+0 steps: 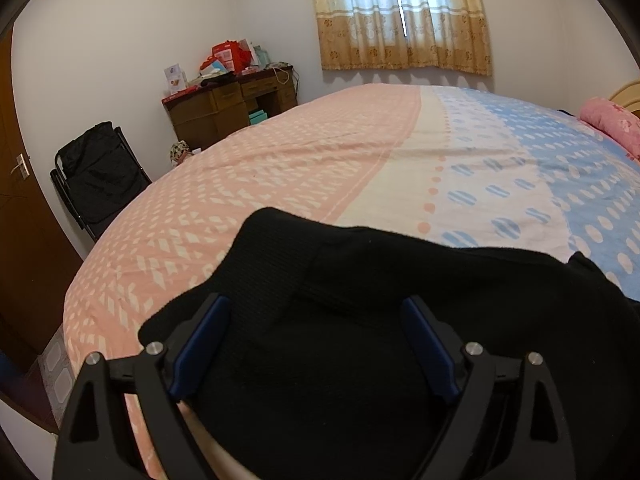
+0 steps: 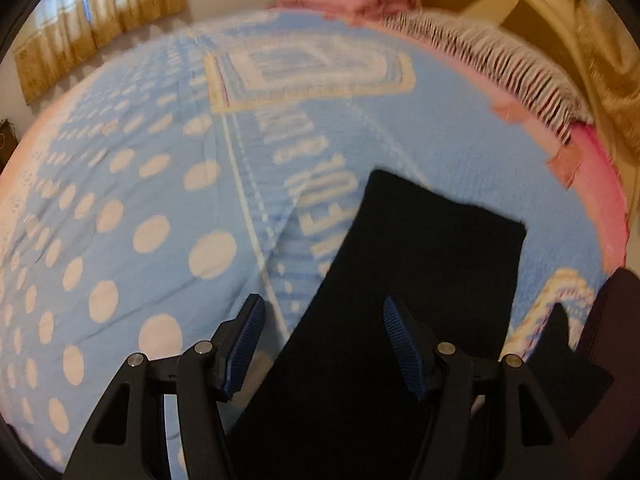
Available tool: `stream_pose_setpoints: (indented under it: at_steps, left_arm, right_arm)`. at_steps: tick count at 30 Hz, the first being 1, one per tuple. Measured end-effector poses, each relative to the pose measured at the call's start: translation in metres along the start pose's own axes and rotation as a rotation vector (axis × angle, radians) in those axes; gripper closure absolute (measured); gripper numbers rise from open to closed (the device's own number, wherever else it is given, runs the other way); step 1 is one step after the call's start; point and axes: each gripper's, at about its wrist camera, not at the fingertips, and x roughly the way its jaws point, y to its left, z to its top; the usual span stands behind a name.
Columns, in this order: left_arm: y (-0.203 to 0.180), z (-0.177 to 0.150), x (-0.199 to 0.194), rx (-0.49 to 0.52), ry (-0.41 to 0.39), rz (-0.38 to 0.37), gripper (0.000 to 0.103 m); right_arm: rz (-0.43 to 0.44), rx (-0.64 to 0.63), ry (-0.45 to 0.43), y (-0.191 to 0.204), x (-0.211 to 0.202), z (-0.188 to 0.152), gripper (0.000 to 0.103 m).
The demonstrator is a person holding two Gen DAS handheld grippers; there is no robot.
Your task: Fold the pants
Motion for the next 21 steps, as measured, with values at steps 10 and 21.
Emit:
stream_pose_setpoints:
  at_steps: [10,21]
  left_arm:
    - [0.0,0.001,0.0,-0.003,0.004,-0.002,0.011]
    - [0.0,0.001,0.001,-0.002,0.011,0.0,0.01]
  right_arm:
    - [0.414,0.237,-0.11,-0.103,-0.053,-0.027,0.098]
    - [0.399,0.428,-0.206,-0.219,-0.097,-0.135,0.098]
